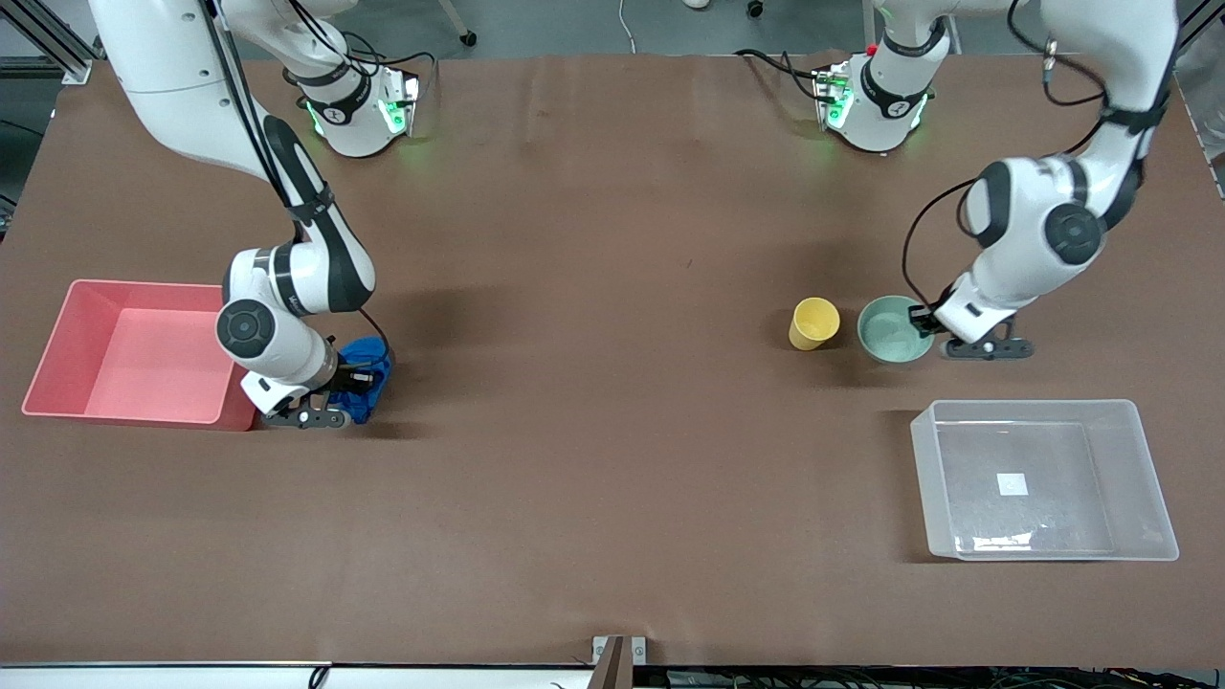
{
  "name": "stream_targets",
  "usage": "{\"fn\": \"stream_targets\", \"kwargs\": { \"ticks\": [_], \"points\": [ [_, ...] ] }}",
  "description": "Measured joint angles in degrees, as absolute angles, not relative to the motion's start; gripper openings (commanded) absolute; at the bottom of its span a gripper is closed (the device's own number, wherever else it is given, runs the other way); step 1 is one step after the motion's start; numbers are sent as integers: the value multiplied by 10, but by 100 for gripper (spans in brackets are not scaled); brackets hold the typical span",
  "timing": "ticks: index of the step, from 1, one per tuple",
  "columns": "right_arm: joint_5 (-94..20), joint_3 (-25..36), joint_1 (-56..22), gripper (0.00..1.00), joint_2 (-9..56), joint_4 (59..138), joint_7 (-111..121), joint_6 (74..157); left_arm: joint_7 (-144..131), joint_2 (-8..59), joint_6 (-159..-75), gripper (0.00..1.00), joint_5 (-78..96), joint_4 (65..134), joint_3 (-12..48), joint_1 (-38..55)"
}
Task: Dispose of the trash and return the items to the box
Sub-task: 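Drop the cloth into the pink bin while the left gripper places the bowl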
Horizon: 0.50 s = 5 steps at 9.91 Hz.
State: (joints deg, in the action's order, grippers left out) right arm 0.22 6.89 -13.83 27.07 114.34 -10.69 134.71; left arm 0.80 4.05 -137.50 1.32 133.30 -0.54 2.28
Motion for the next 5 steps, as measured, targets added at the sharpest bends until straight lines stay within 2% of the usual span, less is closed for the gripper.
{"fn": "stream_targets", "kwargs": {
  "ticks": [1,2,3,5],
  "points": [
    [1,74,-134,1,250,1085,-111,1241,8,20,-1338,0,13,1289,-6,23],
    [1,78,-115,1,224,1019,-111,1133,8,22,-1319,0,13,1242,-7,22],
    [1,80,-84,1,201,963,-99,1061,9,41,-1314,0,13,1200,-9,22],
    [14,82,-25,1,179,932,-22,1027,42,124,-1315,0,21,1113,-26,21]
  ]
}}
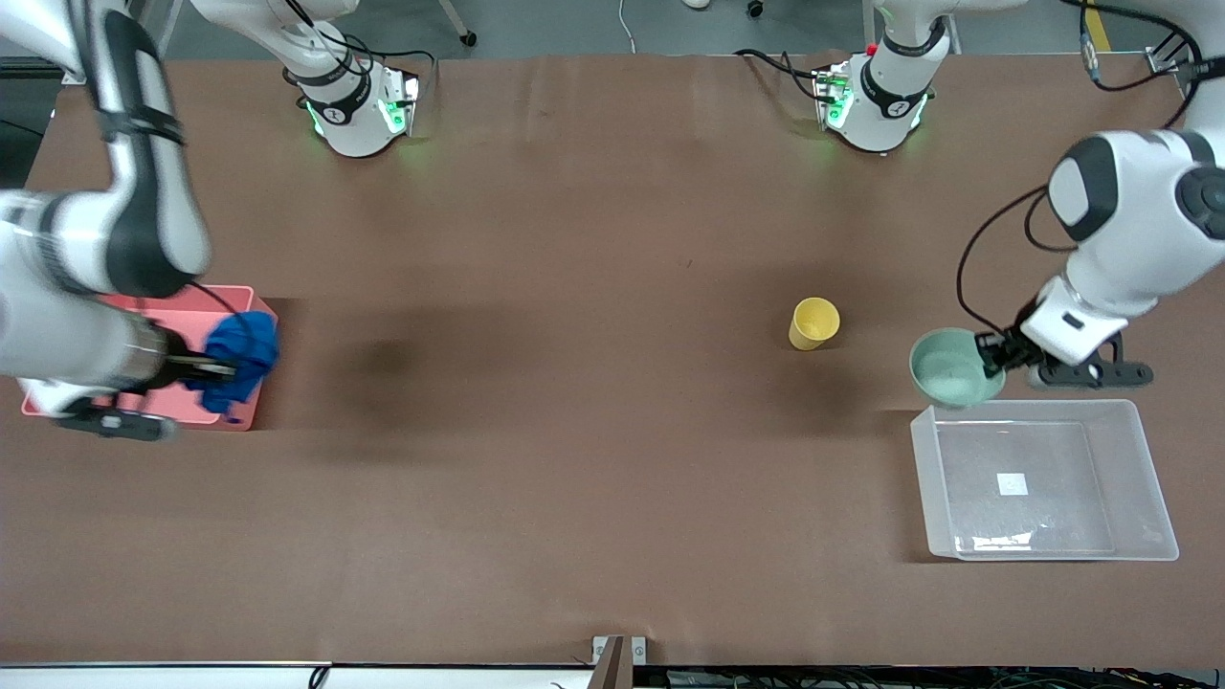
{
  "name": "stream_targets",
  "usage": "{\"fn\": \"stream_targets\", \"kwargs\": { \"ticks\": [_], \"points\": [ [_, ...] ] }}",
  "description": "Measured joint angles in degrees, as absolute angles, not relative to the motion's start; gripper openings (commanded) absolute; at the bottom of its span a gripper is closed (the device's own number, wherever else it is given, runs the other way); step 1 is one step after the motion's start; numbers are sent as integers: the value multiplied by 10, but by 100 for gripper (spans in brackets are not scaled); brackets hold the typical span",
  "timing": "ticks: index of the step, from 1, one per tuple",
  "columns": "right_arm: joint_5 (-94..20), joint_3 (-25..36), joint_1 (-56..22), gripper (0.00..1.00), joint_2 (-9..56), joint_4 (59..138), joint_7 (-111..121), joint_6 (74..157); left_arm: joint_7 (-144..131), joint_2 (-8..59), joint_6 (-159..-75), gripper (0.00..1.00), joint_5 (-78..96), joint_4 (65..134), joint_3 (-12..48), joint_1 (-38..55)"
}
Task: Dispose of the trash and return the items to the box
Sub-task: 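Drop the cloth into the pink bin while the left gripper places the bowl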
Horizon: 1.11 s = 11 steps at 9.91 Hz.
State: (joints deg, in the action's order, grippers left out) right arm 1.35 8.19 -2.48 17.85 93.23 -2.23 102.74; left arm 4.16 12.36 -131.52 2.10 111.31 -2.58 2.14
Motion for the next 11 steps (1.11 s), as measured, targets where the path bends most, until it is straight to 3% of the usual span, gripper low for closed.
{"fn": "stream_targets", "kwargs": {
  "ticks": [2,4,5,7,8,9,10,11],
  "points": [
    [42,83,31,1,191,960,59,1070,120,218,-1309,0,82,1012,-65,21],
    [46,84,84,3,208,1041,130,1196,192,307,-1276,1,143,911,-114,19],
    [46,84,105,4,213,1088,150,1258,219,346,-1270,1,165,882,-132,18],
    [46,83,120,16,221,1178,166,1387,243,411,-1278,7,184,857,-141,14],
    [46,81,120,18,225,1207,167,1417,244,433,-1292,11,191,853,-141,15],
    [46,79,120,56,228,1221,173,1424,245,445,-1300,28,195,851,-141,16],
    [47,79,120,100,229,1226,192,1426,245,449,-1303,64,195,849,-141,16],
    [47,79,122,100,230,1226,215,1429,245,449,-1303,88,195,845,-142,16]
  ]
}}
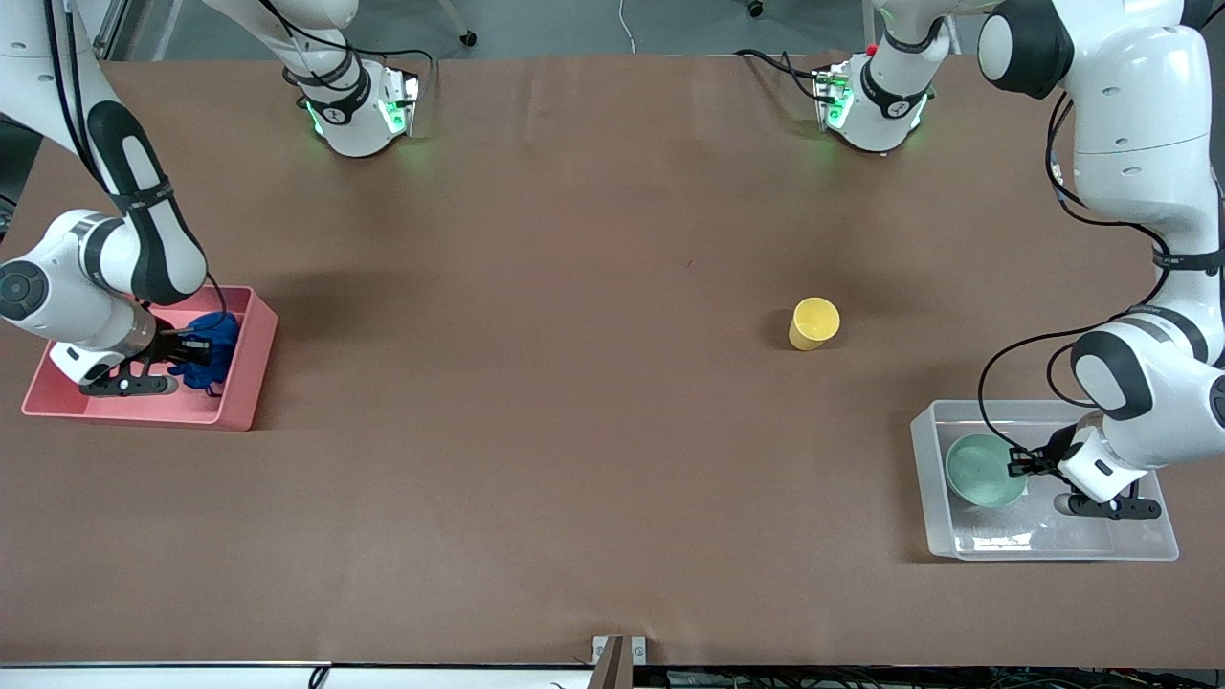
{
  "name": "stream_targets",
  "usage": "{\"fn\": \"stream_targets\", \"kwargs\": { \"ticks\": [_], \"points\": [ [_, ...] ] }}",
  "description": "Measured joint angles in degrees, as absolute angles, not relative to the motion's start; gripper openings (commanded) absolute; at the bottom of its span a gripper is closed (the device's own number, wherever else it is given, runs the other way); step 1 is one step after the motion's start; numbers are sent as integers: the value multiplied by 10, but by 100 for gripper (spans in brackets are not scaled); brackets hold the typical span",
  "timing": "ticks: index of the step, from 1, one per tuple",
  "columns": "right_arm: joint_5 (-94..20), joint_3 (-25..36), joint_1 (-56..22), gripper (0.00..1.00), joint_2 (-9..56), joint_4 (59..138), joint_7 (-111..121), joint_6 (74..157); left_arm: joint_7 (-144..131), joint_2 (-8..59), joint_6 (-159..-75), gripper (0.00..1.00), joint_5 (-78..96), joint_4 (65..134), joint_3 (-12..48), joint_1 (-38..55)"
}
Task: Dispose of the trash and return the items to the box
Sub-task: 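Drop the cloth into the pink bin while the left gripper places the bowl, then move the left gripper to the yellow cup and grasp it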
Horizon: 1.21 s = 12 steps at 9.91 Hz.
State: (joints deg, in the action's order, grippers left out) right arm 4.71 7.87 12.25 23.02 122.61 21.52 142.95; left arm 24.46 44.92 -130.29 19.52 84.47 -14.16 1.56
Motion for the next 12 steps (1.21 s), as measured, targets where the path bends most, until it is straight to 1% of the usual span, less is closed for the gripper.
{"fn": "stream_targets", "kwargs": {
  "ticks": [1,2,3,4,5,6,8,9,10,11,12],
  "points": [
    [47,79,128,100,230,1221,230,1432,245,447,-1304,93,195,837,-144,15],
    [47,79,131,100,228,1207,232,1422,245,435,-1305,95,195,828,-145,15],
    [42,78,131,100,221,1185,224,1391,244,411,-1303,96,195,825,-145,16],
    [35,75,128,100,203,1153,198,1336,244,377,-1296,96,195,832,-144,17],
    [33,70,114,100,178,1113,150,1264,241,331,-1287,96,190,858,-136,18],
    [33,68,87,100,151,1073,92,1196,226,276,-1281,96,172,904,-117,19],
    [32,64,35,100,108,994,3,1080,159,157,-1278,96,116,1028,-60,21],
    [22,64,25,100,86,952,-24,1016,132,109,-1278,96,101,1090,-32,23],
    [8,64,23,100,58,920,-34,967,117,75,-1278,96,98,1142,-7,23],
    [1,64,22,100,25,904,-40,933,110,59,-1280,96,98,1180,16,24],
    [-1,64,21,100,-8,902,-44,902,107,58,-1289,96,98,1209,38,24]
  ]
}}
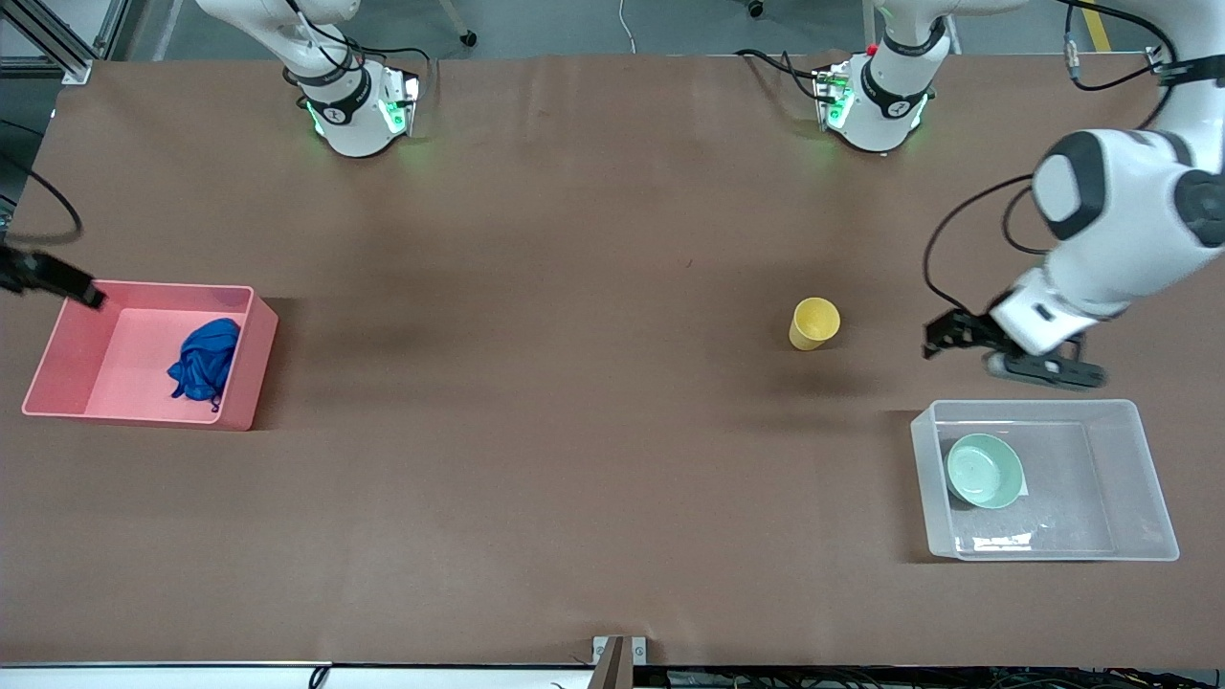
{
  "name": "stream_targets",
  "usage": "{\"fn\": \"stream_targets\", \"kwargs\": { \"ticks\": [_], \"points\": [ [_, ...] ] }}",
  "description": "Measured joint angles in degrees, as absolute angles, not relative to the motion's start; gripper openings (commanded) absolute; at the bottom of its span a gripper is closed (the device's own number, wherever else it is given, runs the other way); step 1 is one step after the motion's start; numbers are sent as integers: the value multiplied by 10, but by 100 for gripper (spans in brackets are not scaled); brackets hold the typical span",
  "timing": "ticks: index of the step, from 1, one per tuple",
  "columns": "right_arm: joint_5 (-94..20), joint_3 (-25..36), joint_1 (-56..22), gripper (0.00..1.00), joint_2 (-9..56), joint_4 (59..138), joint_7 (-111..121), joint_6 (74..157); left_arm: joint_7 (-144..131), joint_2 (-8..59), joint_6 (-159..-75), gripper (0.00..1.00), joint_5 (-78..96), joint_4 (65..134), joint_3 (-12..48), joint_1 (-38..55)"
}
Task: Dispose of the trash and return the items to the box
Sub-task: 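Move the left gripper to the yellow cup and grasp it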
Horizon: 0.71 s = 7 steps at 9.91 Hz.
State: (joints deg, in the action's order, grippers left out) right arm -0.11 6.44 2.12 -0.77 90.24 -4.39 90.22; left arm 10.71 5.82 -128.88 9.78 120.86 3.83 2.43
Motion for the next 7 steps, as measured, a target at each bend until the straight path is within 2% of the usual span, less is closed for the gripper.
{"fn": "stream_targets", "kwargs": {
  "ticks": [2,4,7],
  "points": [
    [-2,65,20,100,-31,902,-45,880,105,75,-1338,96,98,1257,72,25],
    [-2,65,20,100,-23,879,-45,882,105,107,-1390,95,98,1289,91,27],
    [-2,66,19,100,-8,855,-22,868,106,142,-1402,95,96,1300,109,30]
  ]
}}
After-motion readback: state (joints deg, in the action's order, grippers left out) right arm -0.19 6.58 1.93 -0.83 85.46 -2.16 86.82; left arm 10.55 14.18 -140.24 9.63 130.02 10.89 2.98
